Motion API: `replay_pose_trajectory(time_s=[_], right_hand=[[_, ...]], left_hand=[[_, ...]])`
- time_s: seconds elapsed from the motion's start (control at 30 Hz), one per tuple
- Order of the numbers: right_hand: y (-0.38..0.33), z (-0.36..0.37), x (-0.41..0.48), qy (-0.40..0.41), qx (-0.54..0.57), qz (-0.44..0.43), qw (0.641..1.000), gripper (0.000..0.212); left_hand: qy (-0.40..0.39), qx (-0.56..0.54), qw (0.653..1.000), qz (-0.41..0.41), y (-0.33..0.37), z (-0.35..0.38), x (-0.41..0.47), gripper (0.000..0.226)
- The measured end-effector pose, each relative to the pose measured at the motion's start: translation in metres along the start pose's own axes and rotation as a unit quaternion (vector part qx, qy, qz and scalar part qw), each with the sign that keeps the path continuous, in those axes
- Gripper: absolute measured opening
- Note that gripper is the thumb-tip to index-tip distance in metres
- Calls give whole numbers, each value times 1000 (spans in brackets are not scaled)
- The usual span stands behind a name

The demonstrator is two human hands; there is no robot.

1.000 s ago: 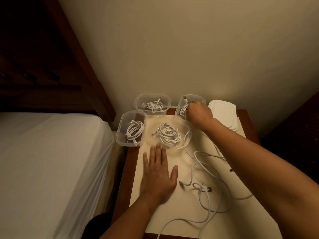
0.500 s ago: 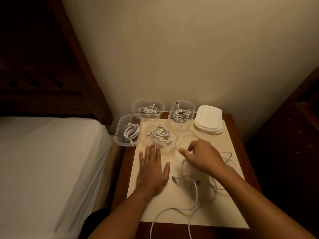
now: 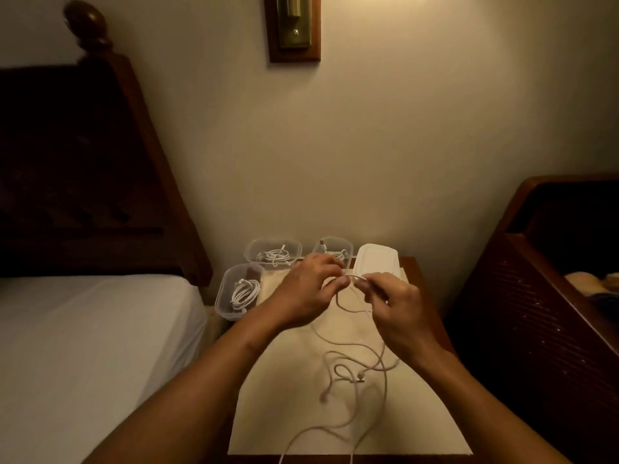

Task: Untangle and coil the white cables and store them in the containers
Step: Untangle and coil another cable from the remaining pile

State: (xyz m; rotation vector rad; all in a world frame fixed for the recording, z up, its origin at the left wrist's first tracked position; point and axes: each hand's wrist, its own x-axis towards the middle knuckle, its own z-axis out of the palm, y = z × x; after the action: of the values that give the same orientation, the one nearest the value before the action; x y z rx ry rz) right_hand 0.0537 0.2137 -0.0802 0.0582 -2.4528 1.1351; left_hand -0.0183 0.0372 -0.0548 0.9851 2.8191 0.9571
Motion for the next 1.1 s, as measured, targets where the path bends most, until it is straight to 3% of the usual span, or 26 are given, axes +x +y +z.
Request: replay_pose_trajectory(time_s=[0.13, 0.3, 0.43, 0.57, 0.67, 0.77, 0.87, 0.97, 1.03, 1.1], right_hand=[[-17, -18, -7, 15, 97, 29, 995, 15], [0, -14, -19, -20, 133, 81, 988, 20], [7, -13, -18, -32, 156, 107, 982, 19], [0, -14, -9, 17, 176, 133, 975, 16], [-20, -6, -10, 34, 202, 125, 971, 31], [-35, 11, -19, -5, 245, 105, 964, 44], [-25, 26, -27, -45, 189, 82, 978, 16], [8, 32, -31, -65, 70, 90, 991, 23], [24, 28, -29, -64, -5, 102, 993, 19], [33, 23, -22, -44, 14, 134, 990, 11]], left_hand=[[3, -227, 974, -12, 32, -29, 7, 22], [124, -468, 875, -1, 58, -70, 7, 18], [140, -467, 873, -5, 52, -78, -3, 19], [109, -486, 866, -41, 47, -69, -10, 19], [91, -486, 866, -72, 48, -62, -10, 20], [105, -480, 868, -75, 56, -62, -5, 21], [145, -518, 841, -61, 66, -77, 0, 20], [188, -552, 811, -46, 63, -96, 2, 22], [191, -533, 822, -54, 57, -99, -2, 23], [170, -497, 849, -65, 50, -91, -9, 23]])
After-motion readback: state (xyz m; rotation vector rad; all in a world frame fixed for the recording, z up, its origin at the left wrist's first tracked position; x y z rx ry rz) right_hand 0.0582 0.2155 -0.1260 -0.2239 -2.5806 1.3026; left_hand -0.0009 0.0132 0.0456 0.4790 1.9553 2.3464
